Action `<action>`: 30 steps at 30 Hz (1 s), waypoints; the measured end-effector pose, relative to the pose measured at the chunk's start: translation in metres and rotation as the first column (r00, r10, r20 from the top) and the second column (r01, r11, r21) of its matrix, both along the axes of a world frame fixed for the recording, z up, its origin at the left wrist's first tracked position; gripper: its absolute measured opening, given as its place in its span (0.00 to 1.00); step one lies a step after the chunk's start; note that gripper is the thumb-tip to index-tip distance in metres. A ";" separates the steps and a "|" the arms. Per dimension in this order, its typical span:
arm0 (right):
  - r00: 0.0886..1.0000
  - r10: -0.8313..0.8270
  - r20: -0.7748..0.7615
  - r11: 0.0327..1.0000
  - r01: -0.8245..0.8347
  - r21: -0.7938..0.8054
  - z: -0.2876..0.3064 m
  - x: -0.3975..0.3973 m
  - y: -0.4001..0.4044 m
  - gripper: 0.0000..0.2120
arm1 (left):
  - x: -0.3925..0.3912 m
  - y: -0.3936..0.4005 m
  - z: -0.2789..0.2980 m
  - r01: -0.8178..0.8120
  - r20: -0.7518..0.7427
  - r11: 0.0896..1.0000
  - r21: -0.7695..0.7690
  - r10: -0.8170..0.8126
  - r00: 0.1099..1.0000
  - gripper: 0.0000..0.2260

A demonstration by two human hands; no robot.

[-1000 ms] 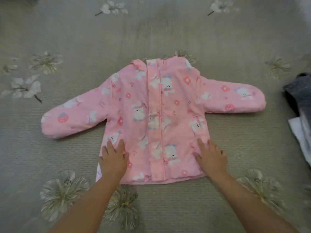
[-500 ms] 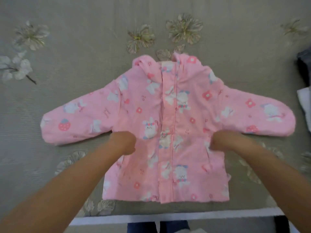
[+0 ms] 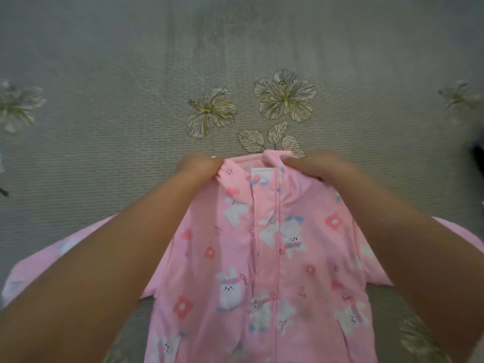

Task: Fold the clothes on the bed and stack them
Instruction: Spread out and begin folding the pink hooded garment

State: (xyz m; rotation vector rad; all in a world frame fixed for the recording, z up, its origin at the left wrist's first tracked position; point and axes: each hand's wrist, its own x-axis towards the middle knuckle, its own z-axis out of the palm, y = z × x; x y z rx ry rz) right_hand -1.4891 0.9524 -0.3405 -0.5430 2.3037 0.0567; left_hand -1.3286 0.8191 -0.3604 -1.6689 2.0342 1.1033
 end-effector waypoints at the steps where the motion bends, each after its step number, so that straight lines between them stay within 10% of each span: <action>1: 0.999 0.016 0.050 1.000 -0.015 -0.011 0.004 0.003 0.002 0.24 | 0.003 0.003 0.001 -0.031 -0.048 0.999 0.013 0.032 0.998 0.14; 6: 0.970 -0.204 0.133 0.732 0.241 -0.637 0.016 0.006 0.030 0.13 | 0.017 0.007 0.028 -0.174 -0.636 0.968 -0.183 0.018 0.771 0.04; 9: 0.934 -0.338 0.118 0.533 0.294 -0.794 0.018 0.009 0.034 0.14 | 0.022 0.008 0.041 -0.207 -0.717 0.887 -0.413 -0.176 0.675 0.13; 15: 0.897 -0.290 -0.334 0.887 0.120 -0.446 -0.016 -0.008 0.018 0.21 | 0.005 0.018 0.006 0.030 -0.213 0.891 -0.452 -0.140 0.967 0.29; 20: 0.741 -0.201 -0.641 0.936 -0.047 -0.349 -0.016 0.043 0.127 0.12 | 0.032 0.102 -0.020 0.483 -0.087 0.692 -0.537 -0.615 0.784 0.22; 24: 0.795 -0.273 -0.541 0.959 0.268 -0.091 -0.031 0.062 0.219 0.17 | 0.037 0.157 -0.037 0.679 -0.002 0.481 -0.555 -0.817 0.577 0.23; 27: 0.640 -0.687 -0.343 0.719 0.667 -0.196 -0.042 0.057 0.247 0.24 | 0.040 0.176 -0.052 0.735 0.060 0.476 -0.483 -0.819 0.570 0.25; 30: 0.249 -0.965 0.085 0.188 0.877 -0.442 -0.048 0.044 0.243 0.23 | 0.041 0.179 -0.061 0.731 0.071 0.483 -0.483 -0.810 0.582 0.26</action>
